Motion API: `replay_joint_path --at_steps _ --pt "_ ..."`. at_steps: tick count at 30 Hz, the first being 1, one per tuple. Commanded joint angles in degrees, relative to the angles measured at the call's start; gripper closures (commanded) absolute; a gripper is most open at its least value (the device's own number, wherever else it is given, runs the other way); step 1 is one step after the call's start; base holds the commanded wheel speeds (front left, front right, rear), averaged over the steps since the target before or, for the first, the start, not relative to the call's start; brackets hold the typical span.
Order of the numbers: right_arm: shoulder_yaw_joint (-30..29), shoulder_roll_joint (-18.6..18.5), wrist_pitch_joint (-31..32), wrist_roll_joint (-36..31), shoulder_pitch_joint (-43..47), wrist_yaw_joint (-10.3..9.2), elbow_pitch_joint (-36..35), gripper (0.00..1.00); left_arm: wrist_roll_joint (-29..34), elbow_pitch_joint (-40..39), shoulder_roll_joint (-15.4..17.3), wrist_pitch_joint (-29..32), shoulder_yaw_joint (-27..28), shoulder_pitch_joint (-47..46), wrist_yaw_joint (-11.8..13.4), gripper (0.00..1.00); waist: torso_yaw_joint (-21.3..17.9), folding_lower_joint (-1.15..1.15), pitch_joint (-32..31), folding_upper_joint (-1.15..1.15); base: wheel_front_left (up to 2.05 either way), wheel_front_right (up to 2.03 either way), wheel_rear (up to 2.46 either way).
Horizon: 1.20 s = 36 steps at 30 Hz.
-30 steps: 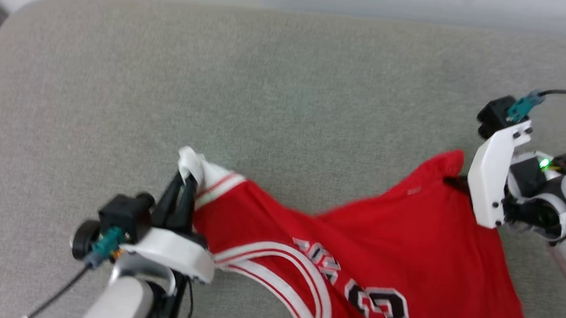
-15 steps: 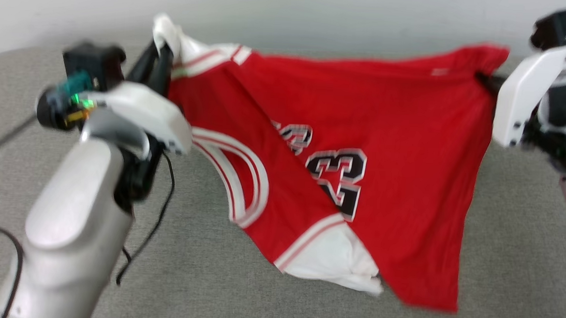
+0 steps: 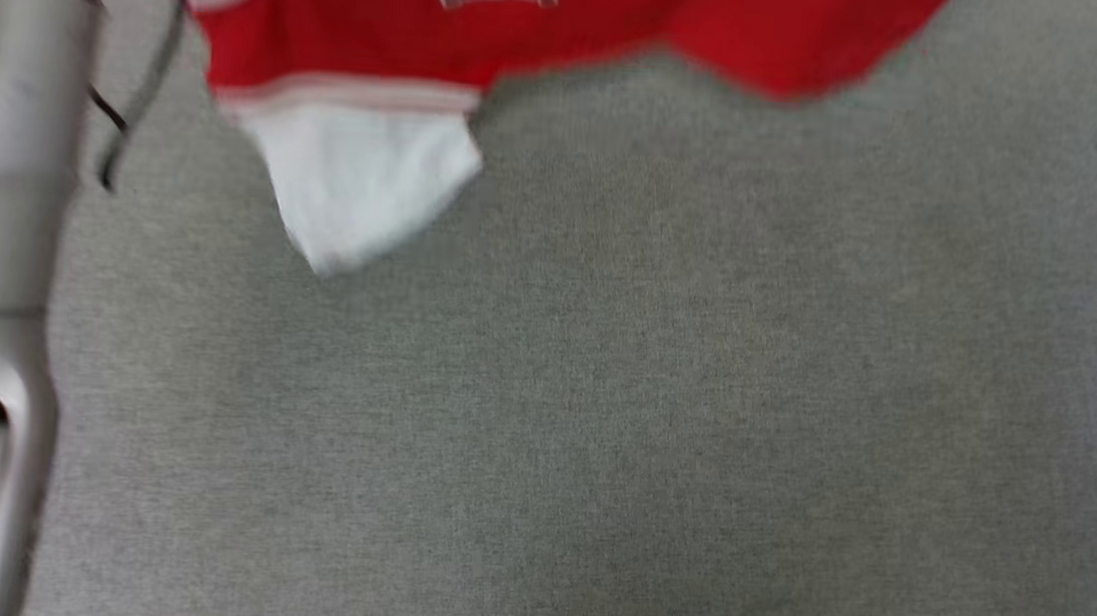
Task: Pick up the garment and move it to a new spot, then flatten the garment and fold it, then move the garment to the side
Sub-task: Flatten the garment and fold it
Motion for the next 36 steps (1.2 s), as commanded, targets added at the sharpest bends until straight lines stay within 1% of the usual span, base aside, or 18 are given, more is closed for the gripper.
replay_joint_path --at_steps 1,6,10,16,22,27,29,31,34,36 --pt "-0.3 0.1 -0.8 -0.7 -2.2 -0.04 -0.2 1.00 0.4 0.6 0.4 -0.5 0.2 -2.2 -0.2 1.00 -0.7 0.00 3.0 0.00 0.00 0.00 0.00" --pt "-1.4 0.2 -5.0 -2.4 -10.7 -0.05 0.3 1.00 2.2 2.8 1.8 -2.4 0.3 -12.5 -0.3 1.00 -0.8 0.00 7.9 0.00 0.00 0.00 0.00" --pt "-0.3 -0.3 -7.2 -2.6 -17.1 -0.06 1.6 1.00 2.9 4.0 1.9 -3.2 0.2 -18.8 -0.5 1.00 -0.5 0.00 12.4 0.00 0.00 0.00 0.00" --pt "2.8 0.3 -10.6 -1.4 -22.8 -0.05 5.1 1.00 2.3 6.7 0.6 -4.9 0.1 -22.8 -0.9 1.00 0.6 0.00 18.2 0.00 0.00 0.00 0.00" --pt "6.8 0.7 -13.4 0.8 -24.7 -0.05 9.5 1.00 1.0 10.3 -0.5 -6.9 0.4 -21.9 -2.0 1.00 1.4 0.00 21.6 0.00 0.00 0.00 0.00" --pt "9.9 0.9 -15.2 2.9 -24.1 -0.05 13.2 1.00 -0.6 13.6 -1.5 -8.1 1.0 -19.9 -3.3 1.00 1.9 0.00 22.3 0.00 0.00 0.00 0.00" --pt "10.7 0.8 -15.4 3.2 -23.4 -0.05 14.0 1.00 -1.2 14.2 -1.9 -8.4 1.3 -19.4 -3.6 1.00 2.0 0.00 22.1 0.00 0.00 0.00 0.00" --pt "11.9 0.9 -16.2 3.9 -21.9 -0.05 15.3 1.00 -2.2 15.5 -2.7 -8.8 1.8 -18.0 -4.4 1.00 2.2 0.00 21.1 0.00 0.00 0.00 0.00" --pt "14.1 1.2 -17.1 5.2 -18.7 -0.04 17.0 1.00 -3.7 17.2 -3.5 -9.3 2.7 -14.2 -5.5 1.00 2.4 0.00 18.7 0.00 0.00 0.00 0.00" --pt "15.5 1.1 -17.4 6.6 -16.1 -0.05 17.9 1.00 -3.1 17.8 -3.3 -9.4 2.4 -11.4 -6.0 1.00 2.6 0.00 16.6 0.00 0.00 0.00 0.00"
